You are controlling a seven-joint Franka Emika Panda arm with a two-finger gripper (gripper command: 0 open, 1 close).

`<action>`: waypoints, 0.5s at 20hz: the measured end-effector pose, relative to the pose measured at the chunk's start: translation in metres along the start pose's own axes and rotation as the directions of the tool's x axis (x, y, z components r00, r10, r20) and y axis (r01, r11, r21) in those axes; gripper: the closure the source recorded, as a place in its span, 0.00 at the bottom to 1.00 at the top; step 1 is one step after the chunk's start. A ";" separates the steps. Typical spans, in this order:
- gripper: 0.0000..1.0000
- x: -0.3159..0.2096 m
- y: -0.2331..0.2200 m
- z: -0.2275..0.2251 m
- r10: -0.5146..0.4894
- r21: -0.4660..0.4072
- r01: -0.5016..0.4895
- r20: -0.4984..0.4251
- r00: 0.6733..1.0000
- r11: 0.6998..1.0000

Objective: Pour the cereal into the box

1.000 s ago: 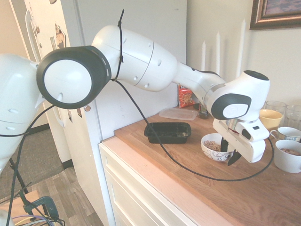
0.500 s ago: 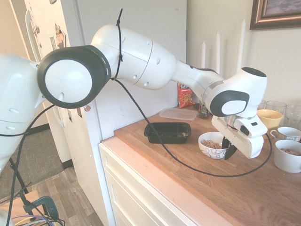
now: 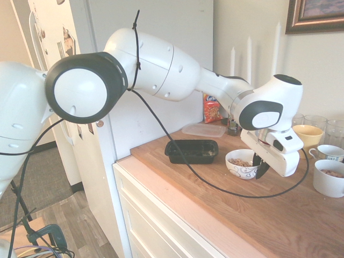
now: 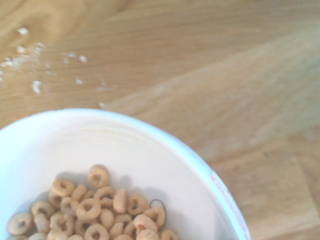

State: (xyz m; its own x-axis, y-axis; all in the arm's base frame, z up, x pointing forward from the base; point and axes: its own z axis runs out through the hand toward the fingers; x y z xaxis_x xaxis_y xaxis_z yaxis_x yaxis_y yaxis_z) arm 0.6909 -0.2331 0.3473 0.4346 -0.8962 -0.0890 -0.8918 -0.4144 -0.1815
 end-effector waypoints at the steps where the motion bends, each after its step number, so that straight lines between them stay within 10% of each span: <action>1: 1.00 -0.001 -0.003 -0.004 -0.005 0.006 0.005 -0.006 1.000 1.000; 10: 1.00 -0.017 -0.019 -0.056 -0.045 0.037 0.048 -0.062 0.997 0.998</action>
State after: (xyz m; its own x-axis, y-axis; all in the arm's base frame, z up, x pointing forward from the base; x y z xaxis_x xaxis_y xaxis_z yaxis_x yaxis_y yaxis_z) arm 0.6931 -0.2191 0.4073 0.4660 -0.8846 -0.0199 -0.8648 -0.4505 -0.2217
